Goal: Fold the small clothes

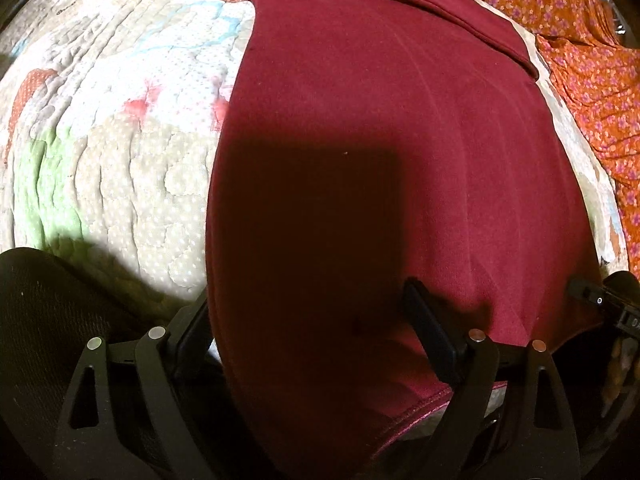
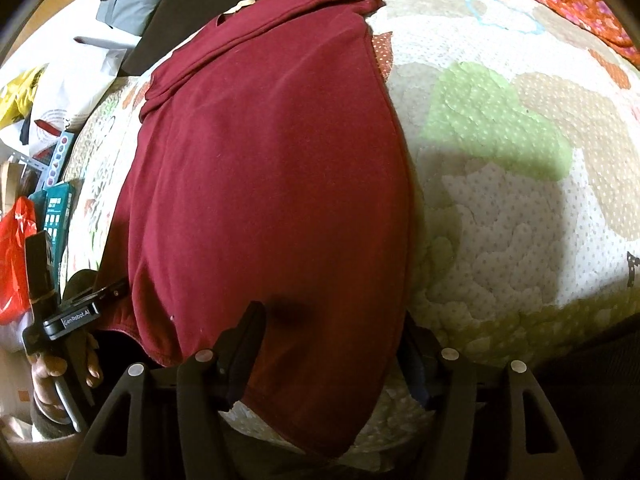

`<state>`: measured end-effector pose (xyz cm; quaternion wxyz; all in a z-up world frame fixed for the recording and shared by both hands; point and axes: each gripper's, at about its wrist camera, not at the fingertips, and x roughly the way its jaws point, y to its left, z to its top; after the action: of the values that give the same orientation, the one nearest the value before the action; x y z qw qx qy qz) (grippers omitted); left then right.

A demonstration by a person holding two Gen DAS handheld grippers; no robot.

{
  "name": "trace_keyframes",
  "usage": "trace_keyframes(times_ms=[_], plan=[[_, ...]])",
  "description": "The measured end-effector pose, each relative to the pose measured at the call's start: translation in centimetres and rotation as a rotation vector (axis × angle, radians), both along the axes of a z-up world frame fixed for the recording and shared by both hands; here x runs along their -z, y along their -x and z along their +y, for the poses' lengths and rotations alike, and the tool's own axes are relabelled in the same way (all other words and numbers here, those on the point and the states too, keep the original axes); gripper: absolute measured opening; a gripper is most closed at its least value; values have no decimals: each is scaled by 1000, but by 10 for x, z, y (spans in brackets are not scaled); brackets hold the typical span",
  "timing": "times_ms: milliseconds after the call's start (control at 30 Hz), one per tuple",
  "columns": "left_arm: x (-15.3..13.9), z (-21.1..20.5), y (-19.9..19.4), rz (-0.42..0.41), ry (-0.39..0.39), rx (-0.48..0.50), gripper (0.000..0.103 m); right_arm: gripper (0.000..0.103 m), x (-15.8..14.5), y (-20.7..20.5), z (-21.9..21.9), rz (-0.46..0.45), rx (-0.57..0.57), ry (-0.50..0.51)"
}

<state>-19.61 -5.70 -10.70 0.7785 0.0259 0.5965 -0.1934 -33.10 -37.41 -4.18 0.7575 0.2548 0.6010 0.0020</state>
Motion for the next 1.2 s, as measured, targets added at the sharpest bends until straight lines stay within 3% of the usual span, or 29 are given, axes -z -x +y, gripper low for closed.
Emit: trace_keyframes(times_ms=[133, 167, 200, 233, 267, 367, 433, 567, 667, 833, 1000, 1133, 1200], plan=[[0, -4, 3, -6, 1, 5, 90, 62, 0, -2, 3, -6, -13, 5], [-1, -5, 4, -6, 5, 13, 87, 55, -1, -2, 4, -14, -25, 9], [-2, -4, 5, -5, 17, 17, 77, 46, -4, -3, 7, -36, -47, 8], [-5, -2, 6, -3, 33, 16, 70, 26, -8, -5, 8, -61, -58, -9], [-9, 1, 5, -1, 50, 16, 50, 12, -13, -6, 8, -89, -62, -46], [-27, 15, -7, 26, 141, -4, 5, 10, -39, -16, 3, -189, -59, -118], [-45, 23, -20, 27, 219, -14, 5, 10, -65, -27, 0, -274, -68, -103], [-88, 24, -41, -62, 267, 5, 5, 10, -103, -53, -7, -396, -81, -77], [-112, 16, -68, -114, 276, 17, 5, 10, -117, -82, -13, -449, -80, -73], [-128, -8, -134, -166, 276, 3, 5, 10, -123, -136, -32, -493, -45, -75], [-123, -46, -217, -177, 245, -36, 5, 10, -114, -206, -67, -501, 4, -34], [-92, -61, -283, -162, 207, -140, 5, 10, -76, -267, -100, -450, 102, 22], [-78, -62, -308, -115, 207, -183, 6, 10, -49, -296, -115, -404, 145, -4]])
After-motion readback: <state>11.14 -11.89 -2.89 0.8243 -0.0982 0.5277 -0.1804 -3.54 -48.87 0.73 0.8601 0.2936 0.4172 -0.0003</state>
